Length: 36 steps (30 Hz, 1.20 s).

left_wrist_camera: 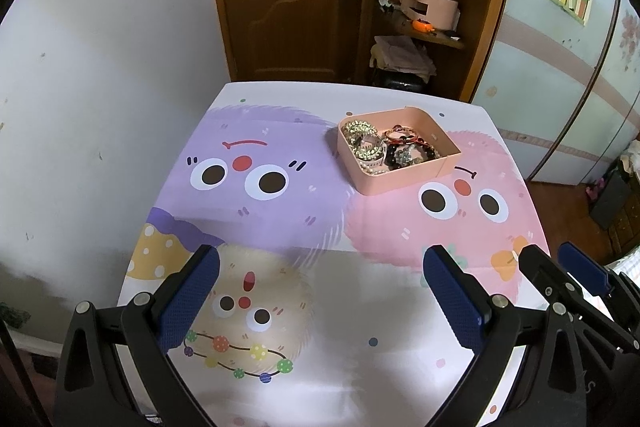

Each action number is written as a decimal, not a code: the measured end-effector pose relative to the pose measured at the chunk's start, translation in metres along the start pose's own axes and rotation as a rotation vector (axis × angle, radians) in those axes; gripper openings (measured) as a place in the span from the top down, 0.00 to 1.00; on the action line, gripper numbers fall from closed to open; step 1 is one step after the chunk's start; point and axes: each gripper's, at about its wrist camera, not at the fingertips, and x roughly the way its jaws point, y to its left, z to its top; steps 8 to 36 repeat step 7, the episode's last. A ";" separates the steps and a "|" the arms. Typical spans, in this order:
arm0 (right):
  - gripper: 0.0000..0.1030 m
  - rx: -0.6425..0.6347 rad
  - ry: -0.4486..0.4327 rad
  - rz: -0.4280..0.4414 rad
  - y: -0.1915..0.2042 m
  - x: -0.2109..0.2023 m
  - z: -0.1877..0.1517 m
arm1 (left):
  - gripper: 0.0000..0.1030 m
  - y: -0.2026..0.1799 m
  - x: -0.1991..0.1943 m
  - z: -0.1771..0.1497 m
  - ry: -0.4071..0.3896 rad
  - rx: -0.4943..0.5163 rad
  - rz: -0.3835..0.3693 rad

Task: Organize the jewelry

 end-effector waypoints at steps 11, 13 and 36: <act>0.52 -0.001 0.005 -0.003 -0.001 0.000 -0.002 | 0.02 0.001 0.004 0.000 0.011 -0.004 -0.002; 0.52 -0.001 0.005 -0.003 -0.001 0.000 -0.002 | 0.02 0.001 0.004 0.000 0.011 -0.004 -0.002; 0.52 -0.001 0.005 -0.003 -0.001 0.000 -0.002 | 0.02 0.001 0.004 0.000 0.011 -0.004 -0.002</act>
